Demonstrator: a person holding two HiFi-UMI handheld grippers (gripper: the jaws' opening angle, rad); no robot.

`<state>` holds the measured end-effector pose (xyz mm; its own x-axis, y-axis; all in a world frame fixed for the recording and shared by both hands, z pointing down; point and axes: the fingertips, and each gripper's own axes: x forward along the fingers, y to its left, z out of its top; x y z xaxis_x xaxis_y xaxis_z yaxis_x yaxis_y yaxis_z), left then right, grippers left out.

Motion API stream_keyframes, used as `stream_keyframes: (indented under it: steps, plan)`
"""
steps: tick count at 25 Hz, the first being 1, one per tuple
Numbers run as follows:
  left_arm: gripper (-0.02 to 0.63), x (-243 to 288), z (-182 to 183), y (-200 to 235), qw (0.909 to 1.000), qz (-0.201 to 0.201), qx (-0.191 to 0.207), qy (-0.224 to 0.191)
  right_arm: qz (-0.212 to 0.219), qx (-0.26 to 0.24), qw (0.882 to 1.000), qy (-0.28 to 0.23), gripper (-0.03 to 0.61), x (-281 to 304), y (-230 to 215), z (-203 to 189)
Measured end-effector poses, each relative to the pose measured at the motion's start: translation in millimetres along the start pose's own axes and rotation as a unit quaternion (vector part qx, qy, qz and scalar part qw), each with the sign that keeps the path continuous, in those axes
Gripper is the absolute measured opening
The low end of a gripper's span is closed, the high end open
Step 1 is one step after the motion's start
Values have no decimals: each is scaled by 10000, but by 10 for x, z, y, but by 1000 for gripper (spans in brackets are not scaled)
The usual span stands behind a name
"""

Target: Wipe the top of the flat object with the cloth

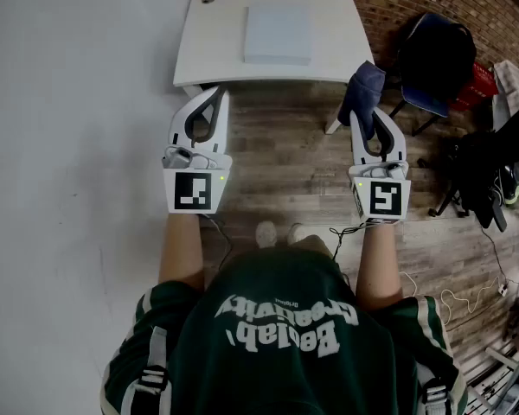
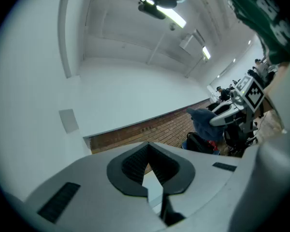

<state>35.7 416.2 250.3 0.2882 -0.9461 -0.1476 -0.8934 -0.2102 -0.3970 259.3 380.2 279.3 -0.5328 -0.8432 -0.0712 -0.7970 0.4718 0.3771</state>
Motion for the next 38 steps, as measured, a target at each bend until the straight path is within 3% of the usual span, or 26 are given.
stream_keyframes:
  steps: [20, 38]
  plan:
    - [-5, 16, -123, 29, 9998, 49, -126, 114, -54, 67, 9999, 114, 81, 85, -64, -32]
    - [-5, -176, -237, 261, 9997, 77, -188, 105, -211, 211, 9995, 133, 83, 128, 144, -22]
